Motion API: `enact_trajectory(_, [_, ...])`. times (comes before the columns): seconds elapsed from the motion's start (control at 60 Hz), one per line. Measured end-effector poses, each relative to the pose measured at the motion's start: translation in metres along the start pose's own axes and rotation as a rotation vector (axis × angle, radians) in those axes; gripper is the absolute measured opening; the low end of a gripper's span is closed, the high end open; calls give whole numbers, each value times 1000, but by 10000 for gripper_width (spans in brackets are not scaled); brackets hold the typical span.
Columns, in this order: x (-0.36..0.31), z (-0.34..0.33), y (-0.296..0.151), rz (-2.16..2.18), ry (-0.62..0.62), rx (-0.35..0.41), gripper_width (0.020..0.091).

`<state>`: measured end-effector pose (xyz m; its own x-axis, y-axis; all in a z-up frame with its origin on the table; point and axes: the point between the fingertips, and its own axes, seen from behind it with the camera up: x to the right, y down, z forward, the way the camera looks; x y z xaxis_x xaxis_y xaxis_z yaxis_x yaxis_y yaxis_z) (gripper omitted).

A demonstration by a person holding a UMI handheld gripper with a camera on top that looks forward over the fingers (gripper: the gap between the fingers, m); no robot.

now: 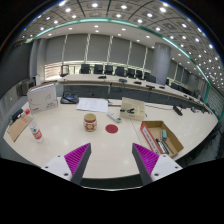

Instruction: Pour water

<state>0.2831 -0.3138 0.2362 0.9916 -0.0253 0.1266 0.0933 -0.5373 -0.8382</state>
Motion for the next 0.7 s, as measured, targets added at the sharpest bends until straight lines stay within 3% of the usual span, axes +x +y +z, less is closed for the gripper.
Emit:
enact_trajectory(0.133, [-19, 1, -2, -17, -21, 15, 852])
enact_trajectory(0.333, [-98, -4, 11, -48, -103, -2, 852])
enact_trajectory(0.7, [-325, 20, 36, -72, -249, 37, 854])
